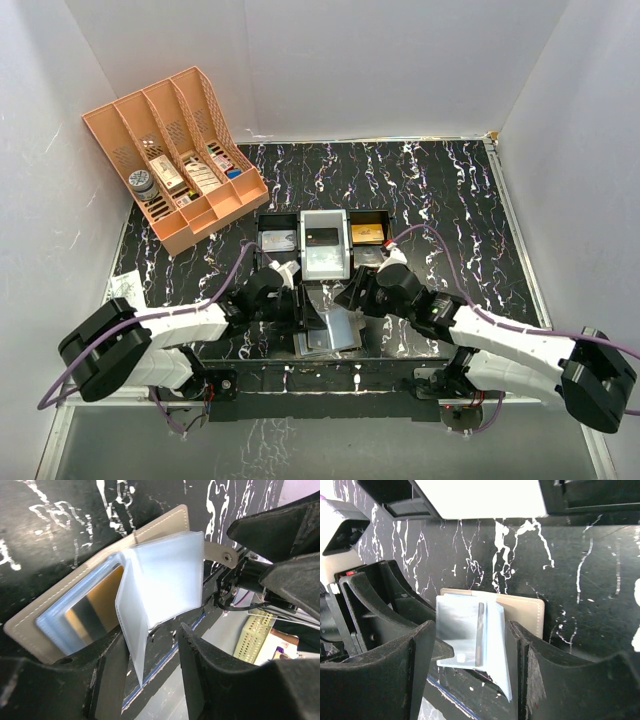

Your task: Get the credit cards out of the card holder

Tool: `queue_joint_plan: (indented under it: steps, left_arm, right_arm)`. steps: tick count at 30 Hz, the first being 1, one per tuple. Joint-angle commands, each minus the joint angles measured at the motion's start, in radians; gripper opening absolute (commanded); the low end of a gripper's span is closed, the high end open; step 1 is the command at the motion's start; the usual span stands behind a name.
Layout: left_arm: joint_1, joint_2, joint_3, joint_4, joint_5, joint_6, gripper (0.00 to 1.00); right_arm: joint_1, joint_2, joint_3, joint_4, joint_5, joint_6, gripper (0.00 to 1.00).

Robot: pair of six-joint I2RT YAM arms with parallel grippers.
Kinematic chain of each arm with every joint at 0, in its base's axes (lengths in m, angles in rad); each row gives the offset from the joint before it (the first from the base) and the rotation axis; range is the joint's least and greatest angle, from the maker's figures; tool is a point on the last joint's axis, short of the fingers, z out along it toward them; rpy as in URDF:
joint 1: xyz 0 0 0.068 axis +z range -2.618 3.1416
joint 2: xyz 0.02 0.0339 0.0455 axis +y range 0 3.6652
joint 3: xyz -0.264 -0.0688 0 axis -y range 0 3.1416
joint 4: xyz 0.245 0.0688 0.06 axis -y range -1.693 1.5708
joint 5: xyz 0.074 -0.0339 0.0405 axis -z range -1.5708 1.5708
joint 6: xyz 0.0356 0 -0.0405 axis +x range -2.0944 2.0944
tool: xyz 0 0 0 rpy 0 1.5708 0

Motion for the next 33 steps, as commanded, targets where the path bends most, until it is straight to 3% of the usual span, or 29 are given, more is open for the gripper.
queue_joint_plan:
  steps: [1,6,12,19,25,33]
  left_arm:
    - [-0.031,0.037,0.074,0.036,0.016,0.008,0.41]
    - [-0.062,0.096,0.117,0.049,0.004,0.005,0.44]
    - [-0.103,0.171,0.174,0.021,-0.011,0.014,0.56]
    - [-0.117,0.126,0.187,-0.041,-0.072,0.030,0.62]
    - [-0.116,0.021,0.170,-0.164,-0.170,0.045,0.64]
    - [-0.116,-0.050,0.124,-0.181,-0.229,0.011,0.64]
  right_arm:
    - [-0.024,-0.067,-0.005,-0.061,0.070,-0.003,0.56]
    - [-0.048,-0.084,-0.009,-0.082,0.052,-0.009,0.56]
    - [-0.065,-0.090,-0.034,-0.050,-0.002,-0.005,0.56]
    - [-0.076,-0.095,-0.049,-0.027,-0.040,0.003,0.53]
    - [-0.078,-0.100,-0.072,0.047,-0.130,-0.003,0.43]
    - [-0.078,-0.035,-0.054,0.126,-0.280,-0.078,0.29]
